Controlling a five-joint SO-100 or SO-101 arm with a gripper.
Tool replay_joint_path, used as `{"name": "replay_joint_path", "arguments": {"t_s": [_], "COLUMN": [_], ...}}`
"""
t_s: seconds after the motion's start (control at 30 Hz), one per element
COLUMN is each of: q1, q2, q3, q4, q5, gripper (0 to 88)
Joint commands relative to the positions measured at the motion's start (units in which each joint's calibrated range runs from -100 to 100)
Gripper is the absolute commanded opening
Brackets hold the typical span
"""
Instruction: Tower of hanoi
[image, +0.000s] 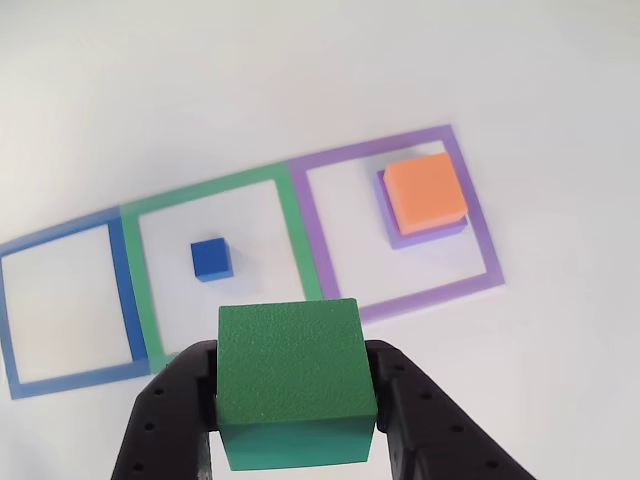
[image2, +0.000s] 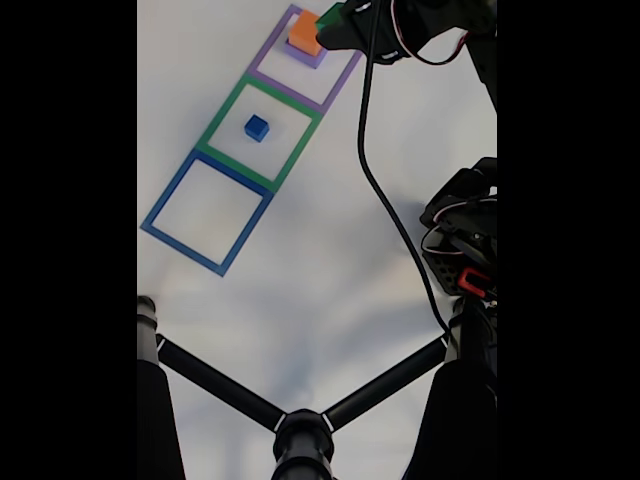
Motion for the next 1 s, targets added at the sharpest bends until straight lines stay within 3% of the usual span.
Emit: {"name": "replay_joint_path", "arguments": {"t_s": [0.0, 0.97], "q1": [-2.77, -24.65], "q2": [-2.72, -7.04], "q3": [-4.66, -2.57], "q4": [3.28, 4.65], "q5": [0.00, 0.00], "gripper": [6.4, 6.4]}}
